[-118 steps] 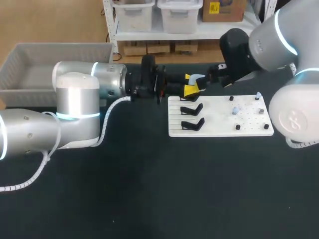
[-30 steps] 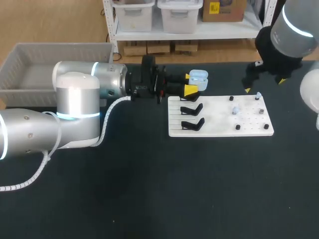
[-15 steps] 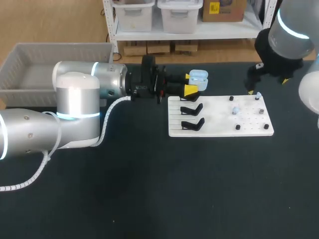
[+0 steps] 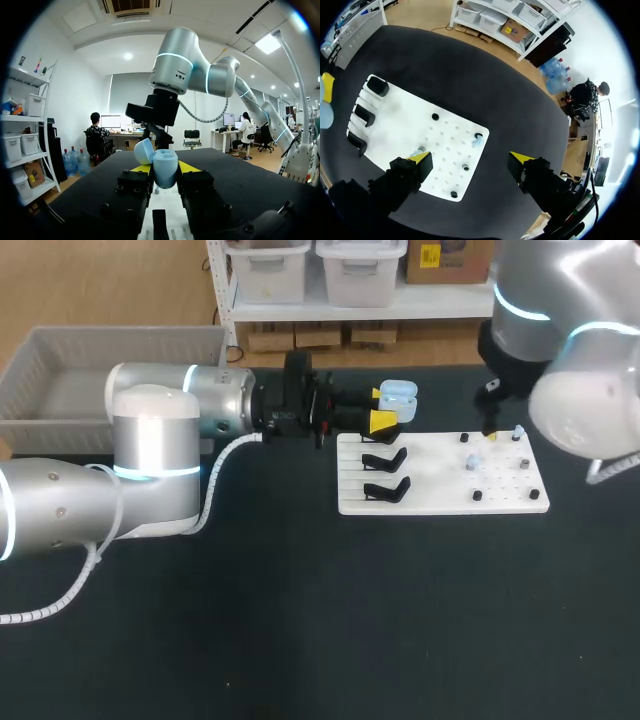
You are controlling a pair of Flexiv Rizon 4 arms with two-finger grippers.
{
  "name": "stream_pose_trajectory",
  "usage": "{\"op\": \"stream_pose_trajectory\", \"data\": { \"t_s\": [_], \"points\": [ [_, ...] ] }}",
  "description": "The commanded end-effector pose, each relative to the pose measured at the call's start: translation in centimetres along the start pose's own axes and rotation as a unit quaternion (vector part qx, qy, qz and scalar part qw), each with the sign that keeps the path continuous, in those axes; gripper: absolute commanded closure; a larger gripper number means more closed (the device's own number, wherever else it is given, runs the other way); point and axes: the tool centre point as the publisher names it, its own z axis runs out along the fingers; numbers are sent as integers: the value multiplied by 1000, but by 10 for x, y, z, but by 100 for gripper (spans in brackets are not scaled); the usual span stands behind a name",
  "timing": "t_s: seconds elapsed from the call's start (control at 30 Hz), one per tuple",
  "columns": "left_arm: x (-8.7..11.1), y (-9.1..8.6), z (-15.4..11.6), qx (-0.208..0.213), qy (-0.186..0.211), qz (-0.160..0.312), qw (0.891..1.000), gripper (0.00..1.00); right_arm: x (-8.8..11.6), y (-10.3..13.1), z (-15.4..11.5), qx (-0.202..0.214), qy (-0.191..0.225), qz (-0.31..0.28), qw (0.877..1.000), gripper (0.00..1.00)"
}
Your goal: Pick up each earbud case from the left stands, insert the matching earbuds, close the lid, and place the case in the box.
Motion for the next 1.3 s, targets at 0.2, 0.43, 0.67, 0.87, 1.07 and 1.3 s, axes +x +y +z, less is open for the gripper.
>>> {"op": "stream_pose_trajectory", "data": {
  "t_s": [0.2, 0.43, 0.67, 0.87, 1.07, 1.3],
  "points": [
    [3, 1, 0, 1, -3, 0, 1000, 100, -7, -5, 15, 5, 30, 10, 999, 27],
    [3, 1, 0, 1, -3, 0, 1000, 100, -5, -6, 20, 7, 32, 16, 999, 36],
    [3, 1, 0, 1, -3, 0, 1000, 100, -3, -2, 27, 9, 40, 17, 999, 48],
    [3, 1, 0, 1, -3, 0, 1000, 100, -4, -2, 33, 19, 44, 29, 998, 55],
    [3, 1, 0, 1, -3, 0, 1000, 100, -6, -3, 36, 28, 44, 36, 998, 58],
    [3, 1, 0, 1, -3, 0, 1000, 100, -8, -5, 40, 36, 46, 47, 997, 64]
  ]
}}
